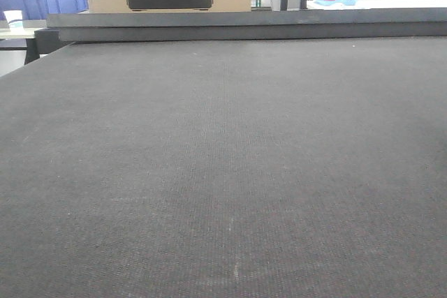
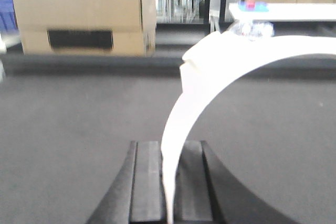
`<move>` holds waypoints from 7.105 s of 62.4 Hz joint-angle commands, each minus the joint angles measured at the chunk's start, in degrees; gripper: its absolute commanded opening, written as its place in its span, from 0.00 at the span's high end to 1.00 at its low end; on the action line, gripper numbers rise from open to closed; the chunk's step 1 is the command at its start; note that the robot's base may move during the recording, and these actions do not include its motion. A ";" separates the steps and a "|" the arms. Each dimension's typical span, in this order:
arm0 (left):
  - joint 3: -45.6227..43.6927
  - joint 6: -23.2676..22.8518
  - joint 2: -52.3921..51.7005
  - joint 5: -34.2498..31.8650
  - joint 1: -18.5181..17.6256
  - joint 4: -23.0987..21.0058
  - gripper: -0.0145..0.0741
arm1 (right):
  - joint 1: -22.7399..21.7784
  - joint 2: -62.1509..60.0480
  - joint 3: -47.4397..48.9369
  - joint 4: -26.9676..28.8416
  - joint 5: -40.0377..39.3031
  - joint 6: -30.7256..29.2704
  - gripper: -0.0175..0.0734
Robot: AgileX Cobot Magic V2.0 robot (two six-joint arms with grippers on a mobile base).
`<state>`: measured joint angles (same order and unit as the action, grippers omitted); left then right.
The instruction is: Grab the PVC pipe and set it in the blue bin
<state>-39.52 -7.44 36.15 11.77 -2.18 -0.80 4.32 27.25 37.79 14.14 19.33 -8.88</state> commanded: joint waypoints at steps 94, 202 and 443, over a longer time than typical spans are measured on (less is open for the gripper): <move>-5.44 -0.03 -6.33 10.05 0.16 8.10 0.96 | 0.30 -3.27 1.86 -11.13 -3.47 3.01 0.96; -5.45 -0.03 -6.33 8.39 0.16 7.56 0.96 | 0.30 -3.27 1.86 -11.13 -3.47 3.01 0.96; -5.45 -0.03 -6.33 8.29 0.16 7.56 0.96 | 0.30 -3.27 1.86 -11.13 -3.47 3.01 0.96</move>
<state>-44.37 -7.33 30.04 21.66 -2.18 7.17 4.32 24.23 39.20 3.58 16.86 -5.96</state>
